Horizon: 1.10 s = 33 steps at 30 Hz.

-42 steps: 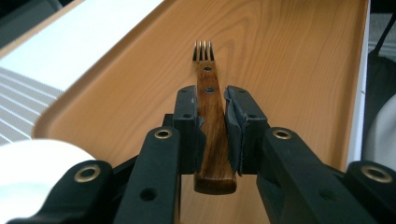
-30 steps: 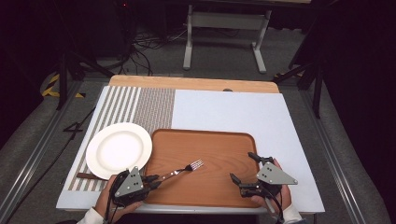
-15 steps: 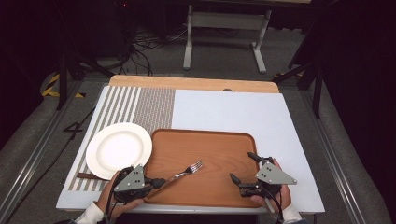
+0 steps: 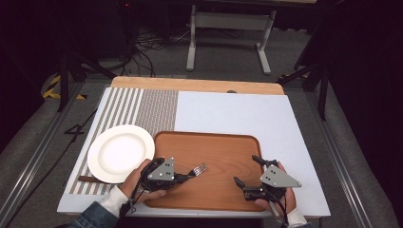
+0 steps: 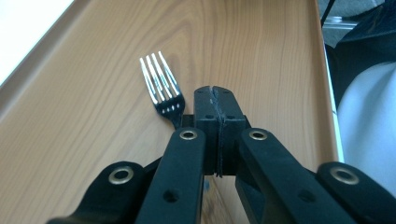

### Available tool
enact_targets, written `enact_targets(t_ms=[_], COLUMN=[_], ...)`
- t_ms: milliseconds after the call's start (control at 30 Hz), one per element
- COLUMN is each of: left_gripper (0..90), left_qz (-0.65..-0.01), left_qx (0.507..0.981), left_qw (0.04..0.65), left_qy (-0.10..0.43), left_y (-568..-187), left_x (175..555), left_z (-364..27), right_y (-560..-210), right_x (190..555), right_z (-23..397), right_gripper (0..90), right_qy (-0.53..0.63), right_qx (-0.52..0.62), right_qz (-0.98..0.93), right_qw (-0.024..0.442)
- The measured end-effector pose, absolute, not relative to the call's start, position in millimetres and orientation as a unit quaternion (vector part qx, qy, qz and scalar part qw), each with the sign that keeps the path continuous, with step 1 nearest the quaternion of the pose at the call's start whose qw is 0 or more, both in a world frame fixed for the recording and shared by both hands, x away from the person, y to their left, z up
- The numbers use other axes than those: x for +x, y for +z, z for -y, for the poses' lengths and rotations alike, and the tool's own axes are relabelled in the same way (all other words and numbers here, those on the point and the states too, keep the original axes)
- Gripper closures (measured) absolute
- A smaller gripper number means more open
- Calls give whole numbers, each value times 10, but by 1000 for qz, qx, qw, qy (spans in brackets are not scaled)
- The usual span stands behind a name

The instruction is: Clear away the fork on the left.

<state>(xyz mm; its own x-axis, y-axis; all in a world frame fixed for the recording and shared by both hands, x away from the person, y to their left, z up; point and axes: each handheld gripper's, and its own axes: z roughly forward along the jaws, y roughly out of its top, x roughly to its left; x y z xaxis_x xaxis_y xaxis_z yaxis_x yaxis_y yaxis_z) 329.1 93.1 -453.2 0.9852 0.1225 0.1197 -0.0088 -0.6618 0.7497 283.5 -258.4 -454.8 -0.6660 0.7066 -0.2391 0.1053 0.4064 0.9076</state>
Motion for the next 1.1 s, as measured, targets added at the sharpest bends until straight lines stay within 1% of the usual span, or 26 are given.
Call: enact_targets(t_ms=[100,167,200,300,400,600,633,667,733,800,1100], left_gripper=[900,900,900,900,900,900,900,900,900,900,900], left_qz=[-7,-5,-3,-3,-10,-33,-37,-37,-41,-46,-74], left_qx=[918,921,926,931,937,940,943,943,946,946,950], left_qw=[389,382,369,356,339,326,311,311,293,295,265], left_qy=[76,72,78,79,83,93,113,113,130,128,146], left_y=[-4562,-4571,-4589,-4612,-4648,-4663,-4650,-4650,-4618,-4617,-4580], left_x=[3324,3328,3353,3378,3430,3467,3451,3451,3434,3439,3511], left_z=[-799,-776,-733,-699,-686,-716,-713,-713,-721,-730,-858], right_y=[-4550,-4551,-4553,-4554,-4556,-4557,-4556,-4556,-4557,-4557,-4560], right_x=[2839,2840,2843,2842,2844,2843,2842,2842,2843,2843,2846], right_z=[2585,2586,2585,2584,2589,2587,2587,2587,2586,2585,2586], right_gripper=[94,94,94,94,94,94,94,94,94,94,94], right_qy=[478,478,478,478,478,478,478,478,477,476,473], right_qx=[262,262,262,261,262,261,261,261,262,262,263], right_qz=[-777,-777,-778,-778,-778,-778,-778,-778,-779,-780,-782], right_qw=[314,314,313,313,312,312,312,312,311,311,310])
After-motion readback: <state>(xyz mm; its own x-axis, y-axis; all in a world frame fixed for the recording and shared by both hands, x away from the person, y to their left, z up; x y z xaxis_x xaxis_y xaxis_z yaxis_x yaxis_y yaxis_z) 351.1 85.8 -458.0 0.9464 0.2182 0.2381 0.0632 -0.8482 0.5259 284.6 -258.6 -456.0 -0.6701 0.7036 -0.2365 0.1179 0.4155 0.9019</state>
